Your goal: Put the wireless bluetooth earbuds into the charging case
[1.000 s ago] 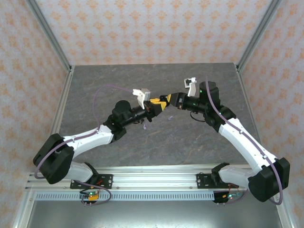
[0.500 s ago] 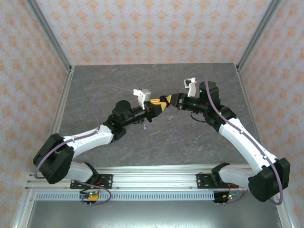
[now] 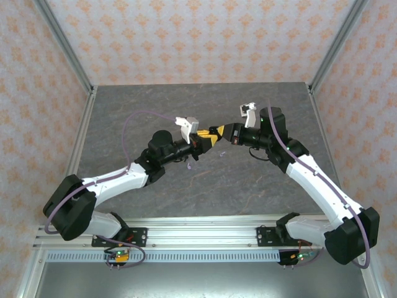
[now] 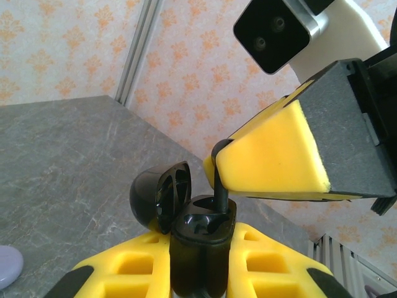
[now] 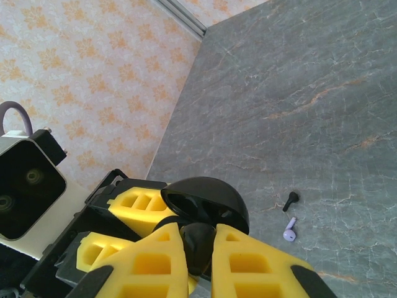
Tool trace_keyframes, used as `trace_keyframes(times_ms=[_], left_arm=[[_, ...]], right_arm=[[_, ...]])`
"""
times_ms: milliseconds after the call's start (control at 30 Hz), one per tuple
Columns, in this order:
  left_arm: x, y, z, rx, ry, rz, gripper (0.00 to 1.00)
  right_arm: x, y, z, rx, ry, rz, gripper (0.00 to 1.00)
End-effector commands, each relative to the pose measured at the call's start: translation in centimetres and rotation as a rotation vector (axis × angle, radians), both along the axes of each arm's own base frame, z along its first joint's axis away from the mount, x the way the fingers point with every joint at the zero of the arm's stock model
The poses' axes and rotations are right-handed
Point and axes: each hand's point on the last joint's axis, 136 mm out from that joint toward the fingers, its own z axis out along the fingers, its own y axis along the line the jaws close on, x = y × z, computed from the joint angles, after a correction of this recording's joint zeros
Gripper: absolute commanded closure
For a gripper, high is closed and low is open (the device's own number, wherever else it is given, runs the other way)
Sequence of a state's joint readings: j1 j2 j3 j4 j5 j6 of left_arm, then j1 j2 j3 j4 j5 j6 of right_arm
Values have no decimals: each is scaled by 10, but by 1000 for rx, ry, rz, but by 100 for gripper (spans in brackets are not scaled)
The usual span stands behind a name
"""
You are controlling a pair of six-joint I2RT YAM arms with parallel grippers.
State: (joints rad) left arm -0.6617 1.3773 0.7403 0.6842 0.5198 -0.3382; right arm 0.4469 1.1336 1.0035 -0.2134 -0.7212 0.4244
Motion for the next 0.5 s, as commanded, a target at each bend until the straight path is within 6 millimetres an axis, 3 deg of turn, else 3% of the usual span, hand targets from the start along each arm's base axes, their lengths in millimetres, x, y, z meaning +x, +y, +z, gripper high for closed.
trace_keyframes(times_ms=[0, 167, 467], left_arm=[[0, 0, 17, 14, -53, 12, 92], [-2, 0, 12, 29, -55, 9, 92], [-6, -3, 25, -24, -84, -13, 92]], right_arm=[[-5, -3, 3, -11, -23, -6, 88], [-5, -4, 0, -15, -16, -8, 88], [-6, -4, -4, -14, -6, -12, 88]])
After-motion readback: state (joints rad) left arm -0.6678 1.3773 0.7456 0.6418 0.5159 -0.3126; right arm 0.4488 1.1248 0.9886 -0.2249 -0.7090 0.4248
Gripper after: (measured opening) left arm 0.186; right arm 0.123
